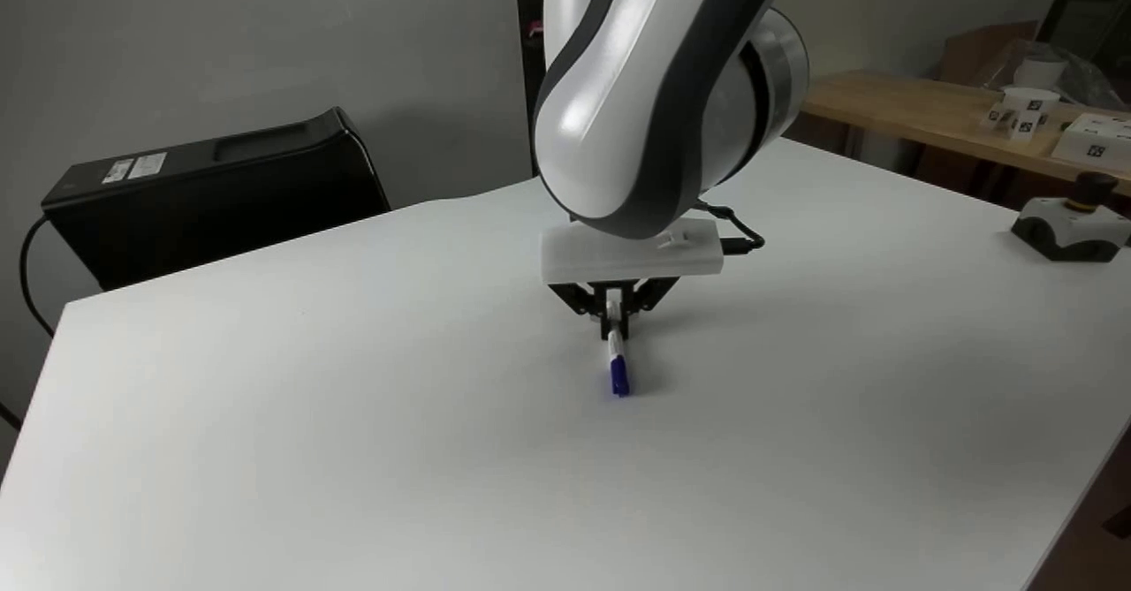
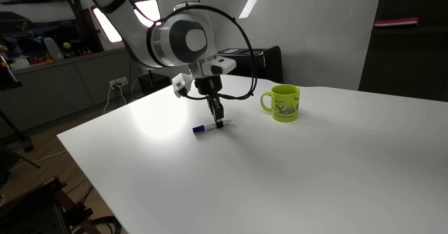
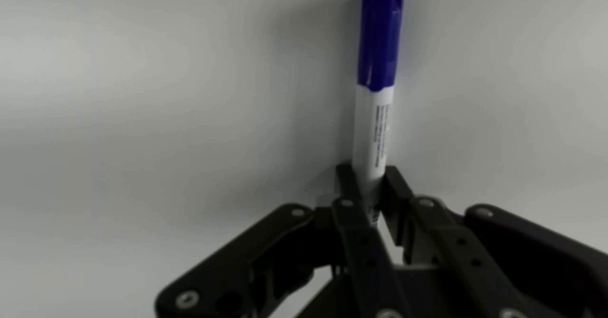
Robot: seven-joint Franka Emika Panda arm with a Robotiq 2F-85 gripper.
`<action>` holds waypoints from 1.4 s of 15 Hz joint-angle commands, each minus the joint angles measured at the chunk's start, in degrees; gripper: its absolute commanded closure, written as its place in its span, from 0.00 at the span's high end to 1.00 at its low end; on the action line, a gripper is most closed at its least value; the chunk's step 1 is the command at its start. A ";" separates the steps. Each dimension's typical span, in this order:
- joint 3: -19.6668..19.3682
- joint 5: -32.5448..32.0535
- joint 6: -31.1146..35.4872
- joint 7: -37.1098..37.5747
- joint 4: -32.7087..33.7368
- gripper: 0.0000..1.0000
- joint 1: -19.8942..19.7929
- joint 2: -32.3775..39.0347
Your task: Put the marker in the yellow mug
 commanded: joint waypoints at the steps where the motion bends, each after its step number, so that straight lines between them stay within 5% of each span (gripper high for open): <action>1: 0.39 -0.03 -2.38 1.55 1.62 0.04 -2.05 -0.61; 12: -2.75 -4.49 -5.23 1.77 5.61 0.04 -4.17 -7.28; 21: -9.82 -18.53 -4.01 4.27 12.62 0.04 -3.30 -5.20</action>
